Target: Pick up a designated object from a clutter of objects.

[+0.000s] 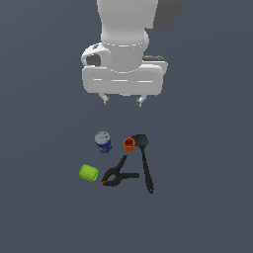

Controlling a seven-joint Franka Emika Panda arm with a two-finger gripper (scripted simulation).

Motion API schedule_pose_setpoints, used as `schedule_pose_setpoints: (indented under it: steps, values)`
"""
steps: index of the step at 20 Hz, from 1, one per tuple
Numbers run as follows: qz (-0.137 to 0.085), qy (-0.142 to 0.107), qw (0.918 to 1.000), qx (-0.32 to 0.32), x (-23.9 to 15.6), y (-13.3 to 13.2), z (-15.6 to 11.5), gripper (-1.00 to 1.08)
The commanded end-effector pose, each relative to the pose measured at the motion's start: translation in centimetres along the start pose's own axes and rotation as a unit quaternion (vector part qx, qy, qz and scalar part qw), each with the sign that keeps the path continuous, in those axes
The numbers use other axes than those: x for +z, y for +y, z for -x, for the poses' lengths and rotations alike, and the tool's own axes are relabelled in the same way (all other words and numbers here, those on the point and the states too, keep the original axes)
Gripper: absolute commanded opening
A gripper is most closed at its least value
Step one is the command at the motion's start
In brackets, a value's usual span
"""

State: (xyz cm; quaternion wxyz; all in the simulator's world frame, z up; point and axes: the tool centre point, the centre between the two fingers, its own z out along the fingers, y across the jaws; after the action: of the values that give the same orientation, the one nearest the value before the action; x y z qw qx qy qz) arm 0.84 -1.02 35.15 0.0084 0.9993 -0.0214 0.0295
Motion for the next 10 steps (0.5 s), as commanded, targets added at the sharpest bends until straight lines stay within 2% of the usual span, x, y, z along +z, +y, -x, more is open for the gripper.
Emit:
schedule_pose_setpoints:
  steps: [1,10]
  values:
    - [0.000,-0.001,1.0000,-0.004,0.7,-0.1,0.0,1.00]
    - [-0.002,-0.007,0.9993,-0.036,6.4,-0.7,-0.1,1.00]
